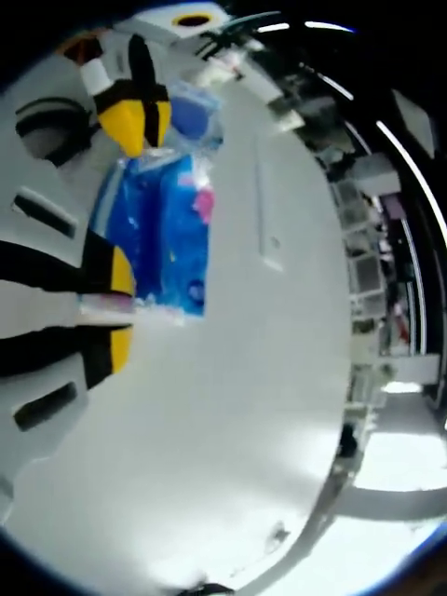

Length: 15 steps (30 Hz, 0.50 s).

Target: Arrange the tabletop items into an orderly group along one side of the table until the central work area is clear of visible clutter.

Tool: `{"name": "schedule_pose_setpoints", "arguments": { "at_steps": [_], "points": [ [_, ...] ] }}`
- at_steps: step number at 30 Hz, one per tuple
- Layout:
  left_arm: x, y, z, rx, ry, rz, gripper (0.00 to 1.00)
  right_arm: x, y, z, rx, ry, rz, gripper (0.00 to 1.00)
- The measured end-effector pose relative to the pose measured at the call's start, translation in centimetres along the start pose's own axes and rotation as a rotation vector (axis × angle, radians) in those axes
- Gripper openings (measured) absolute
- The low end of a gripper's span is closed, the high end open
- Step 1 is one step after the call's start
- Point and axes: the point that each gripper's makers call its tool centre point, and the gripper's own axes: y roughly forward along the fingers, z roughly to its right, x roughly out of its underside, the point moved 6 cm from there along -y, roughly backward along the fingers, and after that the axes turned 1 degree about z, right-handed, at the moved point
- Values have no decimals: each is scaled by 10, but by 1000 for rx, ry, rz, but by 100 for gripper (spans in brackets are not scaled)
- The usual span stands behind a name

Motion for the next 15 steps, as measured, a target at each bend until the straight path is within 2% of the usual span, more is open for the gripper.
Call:
{"name": "schedule_pose_setpoints", "arguments": {
  "at_steps": [3,8,15],
  "points": [
    [-5,-3,-1,0,2,15,19,-2,-4,2,7,-3,10,23],
    [-12,-8,-5,-12,9,27,25,-5,-10,3,-4,14,25,31],
    [-23,-22,-16,-46,23,47,46,-8,-22,-3,-29,18,46,50]
  ]
}}
